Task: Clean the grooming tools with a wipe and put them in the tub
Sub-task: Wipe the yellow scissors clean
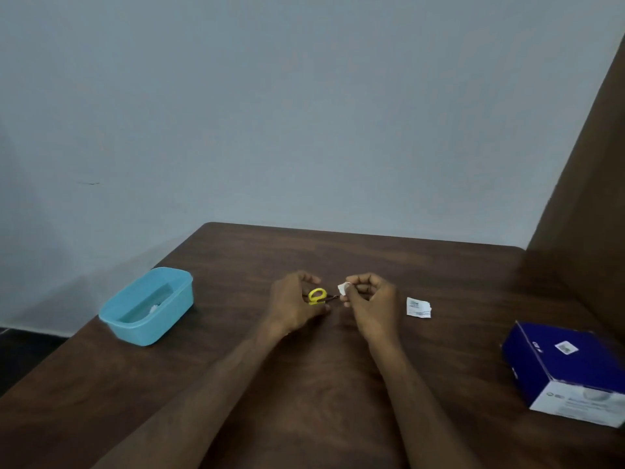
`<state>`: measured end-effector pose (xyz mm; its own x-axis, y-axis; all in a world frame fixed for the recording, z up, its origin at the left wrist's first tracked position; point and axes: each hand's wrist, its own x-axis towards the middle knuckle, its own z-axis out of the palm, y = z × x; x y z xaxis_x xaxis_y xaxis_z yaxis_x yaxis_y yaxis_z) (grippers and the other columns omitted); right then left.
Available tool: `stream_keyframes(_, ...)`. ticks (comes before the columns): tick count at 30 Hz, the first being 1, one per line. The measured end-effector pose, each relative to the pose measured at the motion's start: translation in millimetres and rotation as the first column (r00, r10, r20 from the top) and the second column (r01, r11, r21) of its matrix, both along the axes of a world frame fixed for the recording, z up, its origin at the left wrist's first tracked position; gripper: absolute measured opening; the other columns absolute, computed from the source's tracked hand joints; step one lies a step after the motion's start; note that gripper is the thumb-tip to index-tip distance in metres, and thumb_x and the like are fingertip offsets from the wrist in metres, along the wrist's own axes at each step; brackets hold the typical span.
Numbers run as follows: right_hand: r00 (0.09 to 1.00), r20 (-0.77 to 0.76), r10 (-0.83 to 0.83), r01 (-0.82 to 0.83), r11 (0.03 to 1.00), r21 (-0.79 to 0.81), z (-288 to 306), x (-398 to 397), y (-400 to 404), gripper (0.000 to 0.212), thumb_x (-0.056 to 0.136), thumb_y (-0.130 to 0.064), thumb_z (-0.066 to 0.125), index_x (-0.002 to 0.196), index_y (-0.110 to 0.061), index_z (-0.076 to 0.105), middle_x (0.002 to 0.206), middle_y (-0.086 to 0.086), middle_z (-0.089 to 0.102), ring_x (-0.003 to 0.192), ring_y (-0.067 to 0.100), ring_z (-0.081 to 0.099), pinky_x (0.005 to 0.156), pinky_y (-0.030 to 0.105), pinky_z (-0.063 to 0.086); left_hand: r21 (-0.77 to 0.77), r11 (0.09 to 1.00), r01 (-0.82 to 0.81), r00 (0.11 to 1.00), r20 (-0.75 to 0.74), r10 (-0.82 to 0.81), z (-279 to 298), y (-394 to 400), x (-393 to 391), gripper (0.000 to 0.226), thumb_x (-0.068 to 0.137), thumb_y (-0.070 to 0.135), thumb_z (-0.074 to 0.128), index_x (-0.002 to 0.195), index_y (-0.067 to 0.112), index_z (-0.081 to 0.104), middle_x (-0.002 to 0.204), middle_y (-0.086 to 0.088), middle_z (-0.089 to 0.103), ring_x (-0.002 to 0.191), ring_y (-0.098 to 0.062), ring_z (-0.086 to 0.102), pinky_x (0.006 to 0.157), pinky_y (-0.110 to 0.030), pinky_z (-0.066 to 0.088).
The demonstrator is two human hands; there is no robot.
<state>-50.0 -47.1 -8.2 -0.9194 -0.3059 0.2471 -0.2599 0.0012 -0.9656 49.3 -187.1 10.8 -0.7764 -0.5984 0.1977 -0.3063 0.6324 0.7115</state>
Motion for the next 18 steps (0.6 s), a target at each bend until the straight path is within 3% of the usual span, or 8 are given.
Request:
stream_keyframes(2, 0.999, -0.02, -0.03, 0.03, 1.0, -0.003, 0, -1, -2, 0.019, 0.088, -0.003, 0.077, 0.085, -0.023, 0.076, 0.077, -0.003, 0.08, 0.068, 0.014, 0.079, 0.076, 0.053, 0.066, -0.02, 0.998, 0.058, 0.997, -0.052, -0.059, -1, 2, -17, 0.033, 0.079, 0.022, 0.095, 0.108, 0.02, 0.079, 0.081, 0.01, 0.074, 0.069, 0.002, 0.064, 0.062, -0.006, 0.042)
stream_keyframes(4, 0.997, -0.015, -0.079, 0.079, 0.997, -0.018, 0, -3, -1, 0.019, 0.09, -0.005, 0.078, 0.086, -0.023, 0.075, 0.076, -0.004, 0.08, 0.068, 0.013, 0.079, 0.075, 0.049, 0.067, -0.036, 0.996, 0.085, 0.992, -0.091, -0.088, -5, 4, -32, 0.018, 0.085, 0.024, 0.09, 0.1, 0.019, 0.082, 0.086, 0.006, 0.08, 0.075, -0.005, 0.072, 0.069, -0.017, 0.048)
stream_keyframes(6, 0.991, -0.014, -0.134, 0.134, 0.991, -0.031, -3, -7, -1, 0.018, 0.091, -0.006, 0.077, 0.086, -0.023, 0.074, 0.076, -0.004, 0.079, 0.067, 0.012, 0.079, 0.074, 0.046, 0.067, -0.017, 0.997, 0.072, 0.986, -0.15, -0.073, -11, 3, -44, 0.012, 0.088, 0.027, 0.088, 0.096, 0.02, 0.082, 0.086, 0.008, 0.08, 0.077, -0.006, 0.074, 0.068, -0.019, 0.049)
stream_keyframes(12, 0.989, 0.034, -0.147, 0.149, 0.988, -0.049, -6, -6, -8, 0.019, 0.094, -0.004, 0.075, 0.087, -0.021, 0.073, 0.079, -0.001, 0.079, 0.071, 0.014, 0.079, 0.069, 0.034, 0.065, 0.01, 0.997, 0.079, 0.97, -0.232, -0.074, -22, -1, -49, 0.006, 0.093, 0.025, 0.083, 0.098, 0.022, 0.082, 0.09, 0.009, 0.08, 0.083, -0.007, 0.074, 0.076, -0.027, 0.057)
stream_keyframes(18, 0.992, 0.021, -0.127, 0.128, 0.992, -0.016, -9, -4, -6, 0.019, 0.095, -0.006, 0.075, 0.086, -0.022, 0.073, 0.078, 0.0, 0.079, 0.071, 0.015, 0.079, 0.069, 0.032, 0.065, 0.165, 0.982, 0.086, 0.961, -0.273, -0.039, -27, -3, -52, 0.014, 0.089, 0.035, 0.08, 0.094, 0.022, 0.079, 0.082, 0.006, 0.081, 0.076, -0.013, 0.079, 0.079, -0.039, 0.065)
